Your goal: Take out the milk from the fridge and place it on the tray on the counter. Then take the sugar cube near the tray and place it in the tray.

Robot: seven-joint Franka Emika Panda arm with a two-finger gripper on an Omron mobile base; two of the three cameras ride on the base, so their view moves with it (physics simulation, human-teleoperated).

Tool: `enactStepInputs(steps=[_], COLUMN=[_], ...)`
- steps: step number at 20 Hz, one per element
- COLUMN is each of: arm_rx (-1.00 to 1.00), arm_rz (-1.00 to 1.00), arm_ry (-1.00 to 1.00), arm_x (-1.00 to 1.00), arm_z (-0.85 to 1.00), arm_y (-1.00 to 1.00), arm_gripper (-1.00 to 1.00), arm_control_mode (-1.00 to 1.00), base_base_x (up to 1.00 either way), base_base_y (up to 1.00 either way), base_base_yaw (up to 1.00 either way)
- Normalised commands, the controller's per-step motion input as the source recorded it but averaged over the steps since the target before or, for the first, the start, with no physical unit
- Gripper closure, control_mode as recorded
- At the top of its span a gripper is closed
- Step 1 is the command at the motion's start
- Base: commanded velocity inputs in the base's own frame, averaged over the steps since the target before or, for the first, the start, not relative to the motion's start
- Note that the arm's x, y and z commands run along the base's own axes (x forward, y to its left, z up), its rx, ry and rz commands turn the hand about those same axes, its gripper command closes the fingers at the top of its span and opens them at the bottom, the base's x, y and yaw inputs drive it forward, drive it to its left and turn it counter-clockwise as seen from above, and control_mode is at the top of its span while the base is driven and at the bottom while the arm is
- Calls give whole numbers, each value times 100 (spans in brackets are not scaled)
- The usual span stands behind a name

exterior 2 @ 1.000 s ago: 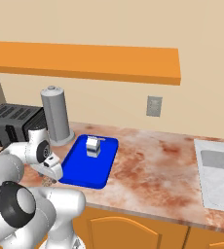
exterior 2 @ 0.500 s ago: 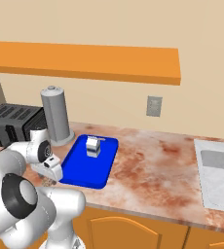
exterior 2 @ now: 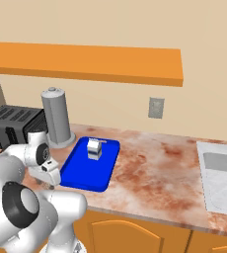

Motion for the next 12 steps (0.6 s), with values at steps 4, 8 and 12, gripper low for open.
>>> enactStepInputs(steps=[4,8,12], arm_rx=[0,0,0], arm_rz=[0,0,0], arm_ry=[0,-5,-5], arm_x=[-4,3,22], arm_z=[-5,-22,-21], arm_y=[-2,-18,-11], arm_gripper=[-100,-100,-100], arm_control_mode=[-100,-100,-100], base_base_x=[0,0,0], base_base_y=[0,0,0], base_base_yaw=[0,0,0])
